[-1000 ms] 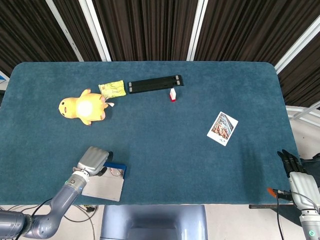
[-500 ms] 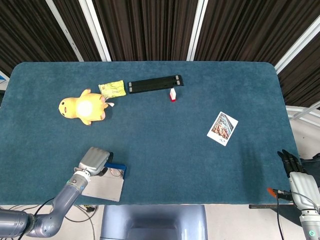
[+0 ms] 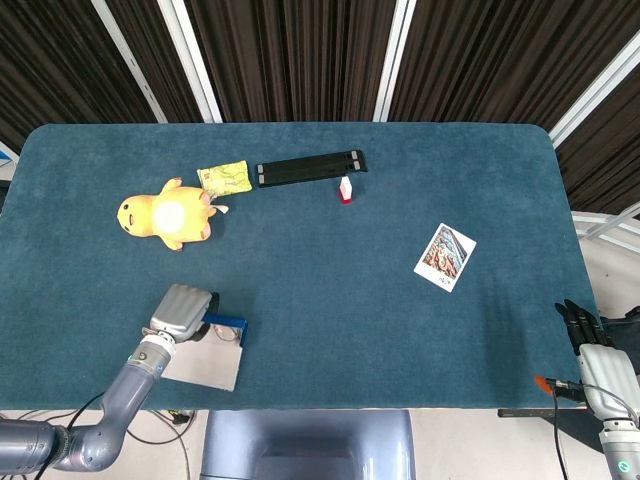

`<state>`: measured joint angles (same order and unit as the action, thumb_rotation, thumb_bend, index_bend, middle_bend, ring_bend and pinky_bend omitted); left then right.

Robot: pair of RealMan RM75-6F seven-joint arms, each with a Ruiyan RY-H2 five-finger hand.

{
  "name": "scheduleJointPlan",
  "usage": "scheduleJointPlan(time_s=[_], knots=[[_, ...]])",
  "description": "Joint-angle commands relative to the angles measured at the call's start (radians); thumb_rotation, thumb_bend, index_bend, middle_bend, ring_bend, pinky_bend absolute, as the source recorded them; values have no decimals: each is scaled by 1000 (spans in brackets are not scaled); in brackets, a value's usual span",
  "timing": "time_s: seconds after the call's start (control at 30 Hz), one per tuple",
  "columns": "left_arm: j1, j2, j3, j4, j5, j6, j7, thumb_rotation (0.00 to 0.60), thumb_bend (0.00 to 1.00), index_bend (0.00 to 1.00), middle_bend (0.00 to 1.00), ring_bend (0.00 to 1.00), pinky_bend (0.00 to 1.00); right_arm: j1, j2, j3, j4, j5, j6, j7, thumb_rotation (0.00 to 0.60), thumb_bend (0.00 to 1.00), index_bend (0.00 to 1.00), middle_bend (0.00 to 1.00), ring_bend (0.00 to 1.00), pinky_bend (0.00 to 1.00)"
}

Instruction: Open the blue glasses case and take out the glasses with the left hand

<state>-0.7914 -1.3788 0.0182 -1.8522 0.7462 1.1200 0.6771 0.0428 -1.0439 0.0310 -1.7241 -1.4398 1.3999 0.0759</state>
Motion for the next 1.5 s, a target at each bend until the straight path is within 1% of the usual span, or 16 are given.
scheduleJointPlan(time_s=[0.03, 0.17, 0.3, 0.47, 0.63, 1.1, 1.27, 1.5], knots=[[4, -9, -14, 18, -3, 22, 6, 600, 359, 613, 1000, 875, 951, 0, 0, 0, 0, 1, -1, 0, 600, 129, 0, 0, 0, 199], [9, -36, -32, 58, -17, 68, 36, 600, 359, 614, 1000, 875, 951, 0, 1, 0, -1, 2, -2, 0, 600, 129, 0, 0, 0, 199], [22, -69, -30, 114, -7, 127, 81, 600, 360, 618, 1000, 876, 951, 0, 2, 0, -1, 2, -3, 1, 600, 130, 0, 0, 0, 199], [39, -95, -36, 139, -7, 170, 108, 600, 359, 622, 1000, 878, 956, 0, 2, 0, -2, 1, -2, 1, 600, 129, 0, 0, 0, 199], [53, -105, -40, 161, 24, 200, 115, 600, 360, 625, 1000, 879, 956, 0, 1, -1, -2, 0, -1, 1, 600, 129, 0, 0, 0, 199], [79, -121, -60, 176, 72, 210, 122, 600, 359, 633, 1000, 883, 960, 0, 2, -1, -3, 1, -2, 2, 600, 129, 0, 0, 0, 199], [97, -132, -77, 189, 100, 227, 101, 600, 359, 634, 1000, 883, 960, -1, 3, -2, -3, -1, -1, 3, 600, 129, 0, 0, 0, 199], [124, -148, -76, 207, 136, 242, 90, 600, 360, 634, 1000, 883, 960, -2, 4, -4, -4, -6, 2, 4, 600, 129, 0, 0, 0, 199]])
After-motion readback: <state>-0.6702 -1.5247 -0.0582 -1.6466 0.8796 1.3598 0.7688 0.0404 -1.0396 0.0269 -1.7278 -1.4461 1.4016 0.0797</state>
